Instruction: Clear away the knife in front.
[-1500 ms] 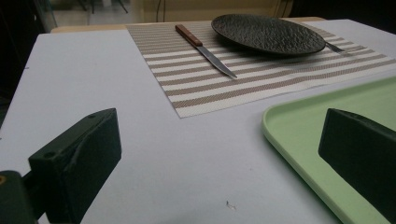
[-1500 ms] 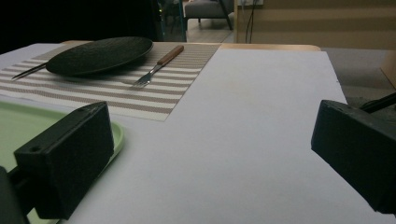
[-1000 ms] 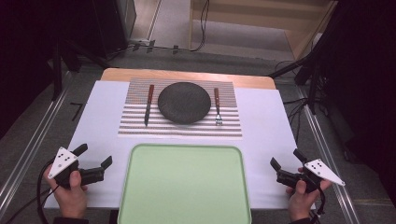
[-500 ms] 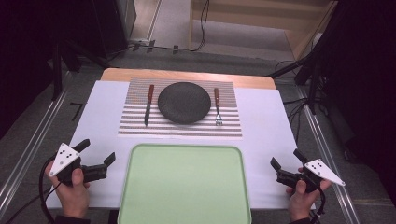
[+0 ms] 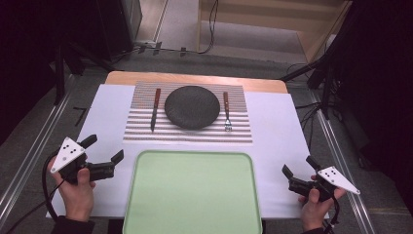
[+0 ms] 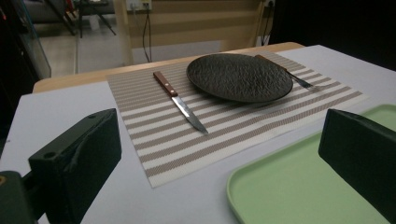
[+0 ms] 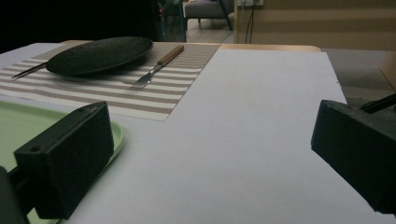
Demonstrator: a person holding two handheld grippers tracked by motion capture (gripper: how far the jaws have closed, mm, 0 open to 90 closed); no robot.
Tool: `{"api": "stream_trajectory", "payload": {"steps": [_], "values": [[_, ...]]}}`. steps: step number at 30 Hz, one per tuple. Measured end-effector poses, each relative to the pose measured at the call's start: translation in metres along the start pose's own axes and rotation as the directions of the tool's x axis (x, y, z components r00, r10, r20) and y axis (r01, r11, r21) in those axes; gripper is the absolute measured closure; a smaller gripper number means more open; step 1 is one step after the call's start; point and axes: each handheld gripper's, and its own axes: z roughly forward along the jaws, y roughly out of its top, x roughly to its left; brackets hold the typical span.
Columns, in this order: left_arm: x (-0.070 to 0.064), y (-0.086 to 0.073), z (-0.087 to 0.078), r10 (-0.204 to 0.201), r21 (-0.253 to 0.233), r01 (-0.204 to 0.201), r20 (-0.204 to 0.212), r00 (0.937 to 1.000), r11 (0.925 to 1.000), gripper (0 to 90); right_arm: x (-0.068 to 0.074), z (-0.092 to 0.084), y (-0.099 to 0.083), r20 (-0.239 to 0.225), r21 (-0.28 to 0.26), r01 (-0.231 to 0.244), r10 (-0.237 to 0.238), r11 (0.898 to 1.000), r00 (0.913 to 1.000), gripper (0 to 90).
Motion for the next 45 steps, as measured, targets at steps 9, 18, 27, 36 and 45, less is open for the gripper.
{"api": "stream_trajectory", "payload": {"steps": [9,18,27,36,45], "values": [[-0.001,0.027,0.017,0.019,0.003,-0.019,0.012,0.9997,0.9998,0.0,0.0,-0.001,0.0,-0.001,0.001,-0.001,0.001,1.0,1.0,0.0],[0.006,0.043,0.039,-0.001,0.03,0.0,0.029,0.9996,0.9996,0.0,0.0,0.0,0.0,0.001,0.003,-0.001,0.001,1.0,1.0,0.0],[0.009,0.057,0.059,0.002,0.068,-0.005,0.046,0.9989,0.9977,0.0,0.0,0.0,0.0,0.0,0.004,-0.004,0.004,1.0,1.0,0.0],[0.015,0.072,0.08,-0.005,0.108,0.0,0.049,0.9988,0.9942,0.0,0.0,0.0,0.0,0.002,0.005,-0.005,0.005,1.0,1.0,0.0],[0.023,0.079,0.105,-0.001,0.166,-0.007,0.053,0.9986,0.9861,0.0,0.0,0.0,0.0,0.006,0.008,-0.006,0.006,1.0,1.0,0.0]]}}
